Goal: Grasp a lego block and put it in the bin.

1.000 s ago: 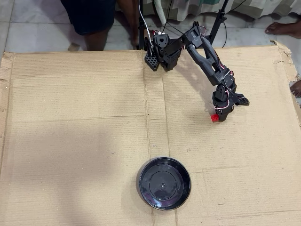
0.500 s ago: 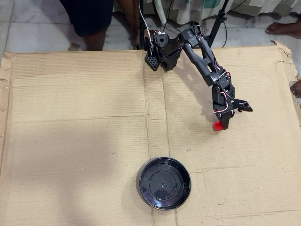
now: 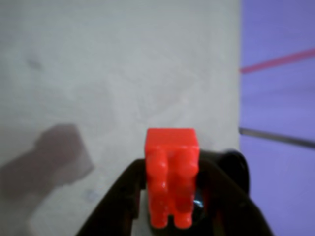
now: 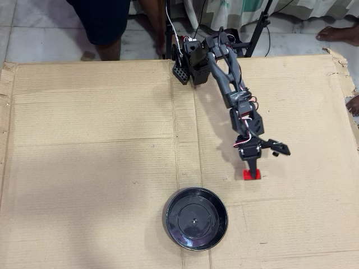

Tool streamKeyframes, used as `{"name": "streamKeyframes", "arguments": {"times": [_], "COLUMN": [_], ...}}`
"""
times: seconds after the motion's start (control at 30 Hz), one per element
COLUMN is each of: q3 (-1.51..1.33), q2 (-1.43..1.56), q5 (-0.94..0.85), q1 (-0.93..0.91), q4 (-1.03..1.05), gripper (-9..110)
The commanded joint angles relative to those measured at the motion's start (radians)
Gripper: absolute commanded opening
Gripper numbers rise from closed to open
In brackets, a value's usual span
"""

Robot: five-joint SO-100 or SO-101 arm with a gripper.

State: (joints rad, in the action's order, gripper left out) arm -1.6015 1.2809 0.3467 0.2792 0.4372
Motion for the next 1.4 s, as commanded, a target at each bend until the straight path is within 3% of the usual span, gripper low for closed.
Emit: {"name": "streamKeyframes", "arguments": {"times": [0.0, 0.23, 0.53, 0.9, 1.13, 1.37], "q3": [0.034, 0.146, 0.420, 0.526, 0.512, 0.511], "q2": [0.064, 0.009, -0.175, -0.268, -0.264, -0.261], "q5": [0.000, 0.012, 0.012, 0.005, 0.009, 0.009], "q1": [-0.058, -0.181, -0.287, -0.347, -0.350, -0.350], "q4": [-0.077, -0.193, -0.190, -0.192, -0.183, -0.176], "gripper": [4, 4, 4, 6, 29, 34]}}
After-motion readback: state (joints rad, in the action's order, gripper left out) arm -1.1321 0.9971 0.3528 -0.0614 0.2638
